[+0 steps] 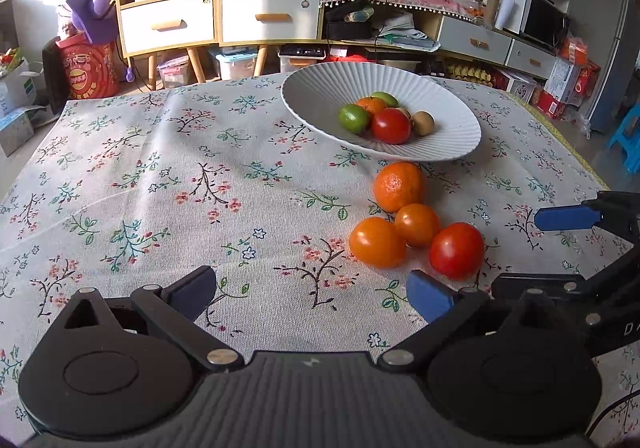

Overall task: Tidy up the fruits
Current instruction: 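Withdraw both open tools from the bowl toward the remaining tomatoes, then close the left tool on an orange tomato while the right tool grasps a red tomato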

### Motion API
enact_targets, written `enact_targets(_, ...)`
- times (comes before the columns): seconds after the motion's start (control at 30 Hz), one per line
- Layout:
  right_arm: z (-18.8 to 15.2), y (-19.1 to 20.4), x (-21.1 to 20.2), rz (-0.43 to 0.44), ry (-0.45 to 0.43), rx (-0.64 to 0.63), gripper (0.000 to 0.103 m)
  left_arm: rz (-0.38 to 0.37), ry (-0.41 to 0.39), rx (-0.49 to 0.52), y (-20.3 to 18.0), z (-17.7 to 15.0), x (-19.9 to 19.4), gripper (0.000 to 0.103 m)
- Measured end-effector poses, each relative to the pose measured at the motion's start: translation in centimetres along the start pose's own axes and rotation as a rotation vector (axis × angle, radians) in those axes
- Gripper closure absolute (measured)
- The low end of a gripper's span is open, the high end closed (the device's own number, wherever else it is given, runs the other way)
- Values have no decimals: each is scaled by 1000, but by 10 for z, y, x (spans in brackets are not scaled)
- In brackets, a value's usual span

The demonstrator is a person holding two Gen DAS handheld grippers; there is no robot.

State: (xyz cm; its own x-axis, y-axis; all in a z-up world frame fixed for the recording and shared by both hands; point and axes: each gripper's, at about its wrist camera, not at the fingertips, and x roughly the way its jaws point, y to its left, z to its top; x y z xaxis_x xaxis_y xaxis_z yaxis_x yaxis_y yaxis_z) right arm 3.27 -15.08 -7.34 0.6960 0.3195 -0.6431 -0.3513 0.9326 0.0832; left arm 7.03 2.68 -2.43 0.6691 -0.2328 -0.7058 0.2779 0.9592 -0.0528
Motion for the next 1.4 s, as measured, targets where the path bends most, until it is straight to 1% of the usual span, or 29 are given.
enact_targets(0.3, -10, 1, 2, 3, 28, -11, 5, 2, -42, 48, -5, -11, 1, 2)
enact_targets(0.43, -11, 0, 4, -2, 34, -6, 5, 0, -78, 65, -9, -11, 7, 2)
enact_targets(0.53, -13, 0, 6, -6, 40, -9, 5, -17, -86, 68, -11, -11, 15, 2)
enact_targets(0.63, -13, 1, 8, -11, 45, -10, 5, -24, -120, 83, -15, -11, 20, 4)
enact_targets(0.67, -12, 1, 9, -13, 45, -9, 5, -34, -130, 88, -17, -10, 21, 6)
enact_targets(0.73, -11, 1, 9, -13, 44, -10, 5, -58, -141, 94, -19, -8, 23, 15)
enact_targets(0.77, -11, 1, 9, -13, 44, -11, 5, -66, -143, 96, -20, -7, 24, 22)
enact_targets(0.83, -11, 1, 10, -13, 45, -14, 5, -79, -140, 99, -23, -5, 27, 28)
enact_targets(0.9, -12, 2, 11, -12, 48, -18, 5, -96, -138, 97, -25, -4, 29, 38)
enact_targets(0.93, -12, 2, 11, -13, 49, -21, 5, -102, -133, 95, -25, -3, 30, 41)
enact_targets(1.0, -11, 2, 12, -16, 47, -27, 5, -113, -121, 96, -26, -3, 32, 54)
enact_targets(1.1, -10, 2, 11, -15, 43, -25, 5, -111, -120, 103, -28, -3, 31, 66)
enact_targets(1.2, -9, 3, 12, -19, 39, -27, 5, -91, -115, 106, -28, -2, 28, 66)
enact_targets(1.4, -6, 8, 18, -26, 29, -56, 14, -58, -89, 94, -21, -1, 22, 66)
